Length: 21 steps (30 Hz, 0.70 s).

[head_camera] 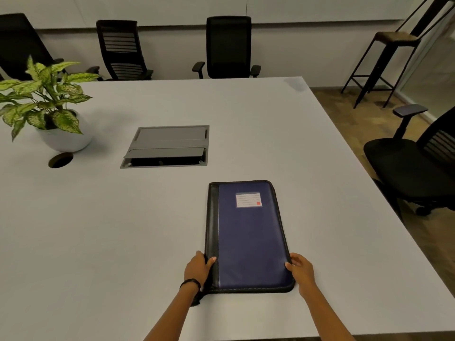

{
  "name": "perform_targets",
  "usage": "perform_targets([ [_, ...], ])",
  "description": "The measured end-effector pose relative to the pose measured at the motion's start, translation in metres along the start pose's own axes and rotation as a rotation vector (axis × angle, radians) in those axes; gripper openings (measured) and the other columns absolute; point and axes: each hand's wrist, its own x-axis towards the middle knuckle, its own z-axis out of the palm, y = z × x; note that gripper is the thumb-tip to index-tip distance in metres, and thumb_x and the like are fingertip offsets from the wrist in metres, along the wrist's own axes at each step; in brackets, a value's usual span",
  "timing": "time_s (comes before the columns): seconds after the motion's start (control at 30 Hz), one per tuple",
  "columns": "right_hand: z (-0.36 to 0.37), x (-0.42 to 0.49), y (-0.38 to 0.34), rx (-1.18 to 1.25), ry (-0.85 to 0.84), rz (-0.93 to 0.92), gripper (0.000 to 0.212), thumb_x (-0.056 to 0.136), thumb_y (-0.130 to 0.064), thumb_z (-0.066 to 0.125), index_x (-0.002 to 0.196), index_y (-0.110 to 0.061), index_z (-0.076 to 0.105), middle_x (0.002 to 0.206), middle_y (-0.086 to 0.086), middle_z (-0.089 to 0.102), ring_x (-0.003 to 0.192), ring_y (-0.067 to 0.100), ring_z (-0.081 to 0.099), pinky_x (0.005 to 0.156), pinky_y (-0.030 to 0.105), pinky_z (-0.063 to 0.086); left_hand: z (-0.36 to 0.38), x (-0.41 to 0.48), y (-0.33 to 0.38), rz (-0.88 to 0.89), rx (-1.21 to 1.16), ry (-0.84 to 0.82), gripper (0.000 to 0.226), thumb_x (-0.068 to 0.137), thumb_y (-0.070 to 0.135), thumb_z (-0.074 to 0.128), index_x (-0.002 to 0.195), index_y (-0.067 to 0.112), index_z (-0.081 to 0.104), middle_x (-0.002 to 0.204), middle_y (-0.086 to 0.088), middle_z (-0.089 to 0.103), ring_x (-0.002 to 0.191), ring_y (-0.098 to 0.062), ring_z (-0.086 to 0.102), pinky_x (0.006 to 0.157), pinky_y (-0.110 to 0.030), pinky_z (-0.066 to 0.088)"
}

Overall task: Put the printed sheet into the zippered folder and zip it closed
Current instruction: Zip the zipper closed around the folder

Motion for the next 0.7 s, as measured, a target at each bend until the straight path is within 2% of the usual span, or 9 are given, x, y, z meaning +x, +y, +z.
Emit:
perform_targets([
  [0.23,0.02,-0.011,-0.014,-0.083,0.007,-0.069,0.028,0.084,0.007,0.06,0.112,0.008,0.057,0.117,0.025,0.062,0.107,0.04,0.059,0.099,0.049,0.047,-0.017,0.008,-0.003,-0.015,-0.004,0.039,0.023,0.097,0.029,0.047,0.091,0.011,0.034,0.111,-0.019,0.063,0.099,-0.035,0.061,0.078,-0.036,0.047],
  [0.4,0.015,-0.01,-0.017,-0.119,-0.024,-0.096,0.034,0.084,0.01,0.057,0.118,0.005,0.055,0.12,0.024,0.061,0.11,0.039,0.058,0.1,0.047,0.046,-0.011,0.001,-0.004,0.015,0.004,0.077,0.019,0.098,0.028,0.044,0.091,0.013,0.034,0.111,-0.017,0.063,0.097,-0.033,0.062,0.077,-0.036,0.048],
  [0.6,0.012,-0.007,-0.021,-0.169,-0.055,-0.116,0.036,0.084,0.013,0.055,0.119,0.005,0.056,0.12,0.023,0.061,0.11,0.039,0.058,0.099,0.046,0.047,-0.019,0.001,-0.003,0.029,0.056,-0.005,0.023,0.097,0.03,0.046,0.093,0.013,0.03,0.115,-0.018,0.062,0.102,-0.034,0.061,0.081,-0.036,0.048],
  [0.7,0.008,-0.006,-0.027,-0.244,-0.083,-0.139,0.032,0.086,0.01,0.052,0.117,0.003,0.058,0.119,0.022,0.063,0.107,0.037,0.059,0.096,0.042,0.048,-0.028,0.006,-0.002,0.022,0.177,-0.091,0.026,0.097,0.035,0.045,0.096,0.015,0.03,0.121,-0.015,0.061,0.107,-0.031,0.06,0.086,-0.036,0.048],
])
